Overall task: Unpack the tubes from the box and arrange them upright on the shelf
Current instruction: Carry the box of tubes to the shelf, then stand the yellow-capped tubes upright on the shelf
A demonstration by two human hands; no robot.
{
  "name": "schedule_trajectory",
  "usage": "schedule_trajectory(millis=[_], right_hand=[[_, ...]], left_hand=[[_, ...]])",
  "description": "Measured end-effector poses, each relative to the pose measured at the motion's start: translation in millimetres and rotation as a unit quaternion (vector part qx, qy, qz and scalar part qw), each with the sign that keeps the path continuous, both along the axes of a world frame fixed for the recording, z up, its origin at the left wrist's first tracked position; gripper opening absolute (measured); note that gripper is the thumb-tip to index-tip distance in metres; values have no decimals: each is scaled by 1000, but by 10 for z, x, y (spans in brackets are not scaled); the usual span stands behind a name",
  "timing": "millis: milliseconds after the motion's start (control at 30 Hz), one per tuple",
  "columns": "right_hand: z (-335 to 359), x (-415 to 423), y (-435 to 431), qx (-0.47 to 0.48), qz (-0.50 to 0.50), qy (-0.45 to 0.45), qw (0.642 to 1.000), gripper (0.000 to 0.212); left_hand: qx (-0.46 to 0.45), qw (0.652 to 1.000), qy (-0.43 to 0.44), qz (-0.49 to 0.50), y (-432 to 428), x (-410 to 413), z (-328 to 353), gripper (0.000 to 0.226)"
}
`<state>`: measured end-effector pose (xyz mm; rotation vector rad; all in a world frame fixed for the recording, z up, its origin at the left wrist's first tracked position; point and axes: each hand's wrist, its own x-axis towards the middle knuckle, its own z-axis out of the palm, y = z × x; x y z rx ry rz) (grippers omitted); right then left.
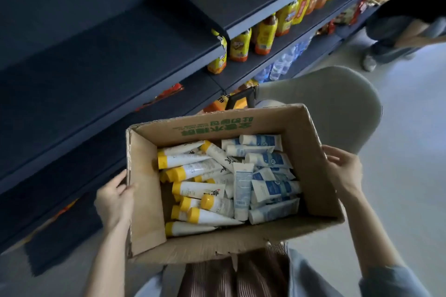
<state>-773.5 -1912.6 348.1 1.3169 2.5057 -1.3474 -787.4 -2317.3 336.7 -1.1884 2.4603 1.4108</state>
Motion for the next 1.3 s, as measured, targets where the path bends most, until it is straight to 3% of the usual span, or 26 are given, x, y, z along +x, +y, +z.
schedule_trajectory(millis=[267,700,1033,1300], right_hand=[[-349,-97,-12,-9,-76,-24,997,29],[-1021,-801,791,-22,-113,-40,993,28],[-1605,-985,1288,-41,-171,-60,982,31],[-1813,-964,1424,-57,-192,-83,976,38]], left_hand=[[-23,997,-26,-69,38,-567,-369,47],[3,998,-47,-42,850,-1344,-1118,50],[14,995,-80,-59,1455,-1649,-1729,49],[-10,992,-96,-81,1493,-1618,-1759,54]])
